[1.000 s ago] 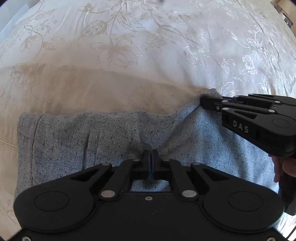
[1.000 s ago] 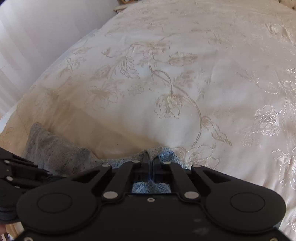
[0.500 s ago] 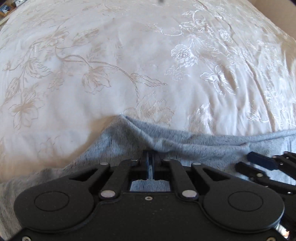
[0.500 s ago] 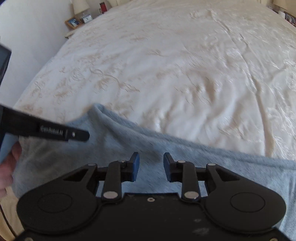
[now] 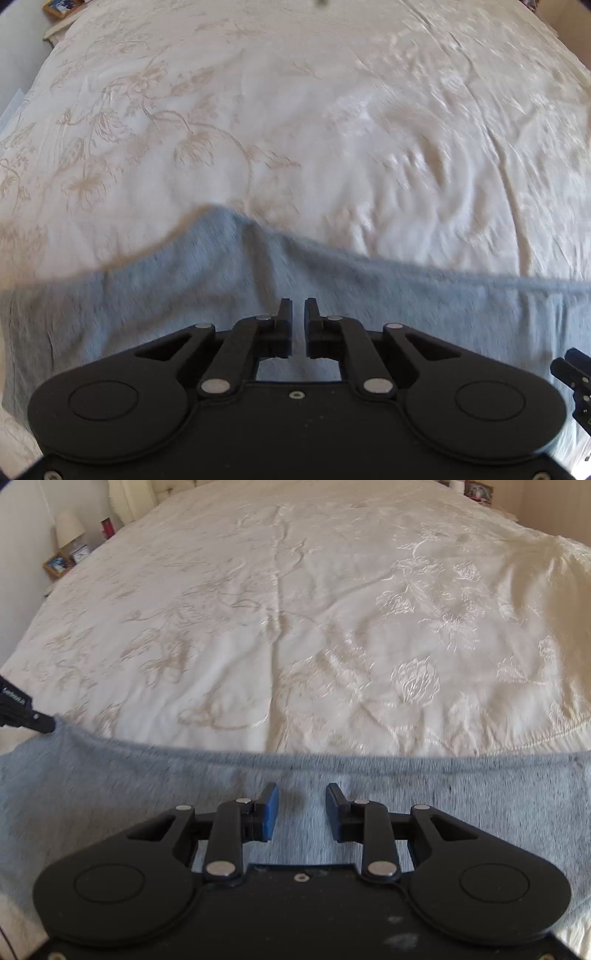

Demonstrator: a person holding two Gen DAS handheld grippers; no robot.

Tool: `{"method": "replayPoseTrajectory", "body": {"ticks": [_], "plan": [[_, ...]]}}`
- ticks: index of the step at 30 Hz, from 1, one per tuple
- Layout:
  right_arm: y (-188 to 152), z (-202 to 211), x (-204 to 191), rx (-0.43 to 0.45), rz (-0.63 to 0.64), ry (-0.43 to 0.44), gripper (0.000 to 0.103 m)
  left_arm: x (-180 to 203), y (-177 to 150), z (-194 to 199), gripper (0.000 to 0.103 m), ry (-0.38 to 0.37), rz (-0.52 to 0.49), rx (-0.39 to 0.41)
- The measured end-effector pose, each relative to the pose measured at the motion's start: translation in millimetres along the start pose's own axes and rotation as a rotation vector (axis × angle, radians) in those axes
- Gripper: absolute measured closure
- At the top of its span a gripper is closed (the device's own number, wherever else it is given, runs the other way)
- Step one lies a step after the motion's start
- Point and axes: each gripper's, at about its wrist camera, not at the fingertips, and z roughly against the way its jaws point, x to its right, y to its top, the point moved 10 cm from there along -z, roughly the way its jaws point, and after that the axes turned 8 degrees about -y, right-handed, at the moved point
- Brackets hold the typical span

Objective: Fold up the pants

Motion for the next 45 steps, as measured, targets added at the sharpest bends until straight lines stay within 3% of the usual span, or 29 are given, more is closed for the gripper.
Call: {"method": "replayPoseTrajectory", "body": {"ticks": [2,5,10,16,21,26,31,36,38,39,41,42,45], "plan": [[-28,6,4,-0.037,0.052,0.019,0.073,23,-32,-13,0.089,0.006,0.002,-0.039],[-68,6,38,-0.088,0.095,-0.05,0.073,35,-80,-32,0.084,0.061,0.012,-0.112],[-94,15,148,-0.122,-0.094,-0.212,0.077,43,-101,-28,0.085,0.223,-0.014,-0.09],[-80,55,236,-0.041,-0.329,-0.189,0.071,87,-87,-10,0.085,0.156,0.04,-0.052],[-74,48,287,-0.074,-0.38,-0.188,0.068,154,-79,-19,0.084,0.096,-0.052,-0.037],[-76,31,298,-0.136,-0.346,-0.141,0.067,202,-73,-34,0.084,0.078,-0.127,-0.048],[-70,25,295,-0.098,-0.266,-0.062,0.065,227,-71,-45,0.084,0.073,-0.123,-0.089],[-68,22,277,-0.23,-0.179,0.094,0.062,238,-66,-44,0.084,0.076,-0.138,-0.087],[-69,33,275,-0.287,-0.229,0.198,0.064,239,-63,-46,0.084,0.074,-0.128,-0.091],[-70,33,280,-0.302,-0.246,0.183,0.066,238,-62,-47,0.084,0.071,-0.121,-0.093],[-71,34,302,-0.258,-0.24,0.007,0.062,238,-60,-47,0.084,0.07,-0.11,-0.091],[-70,35,308,-0.239,-0.24,-0.031,0.062,239,-58,-47,0.084,0.069,-0.107,-0.088],[-76,46,308,-0.225,-0.373,0.069,0.062,243,-57,-47,0.084,0.065,-0.105,-0.085]]}}
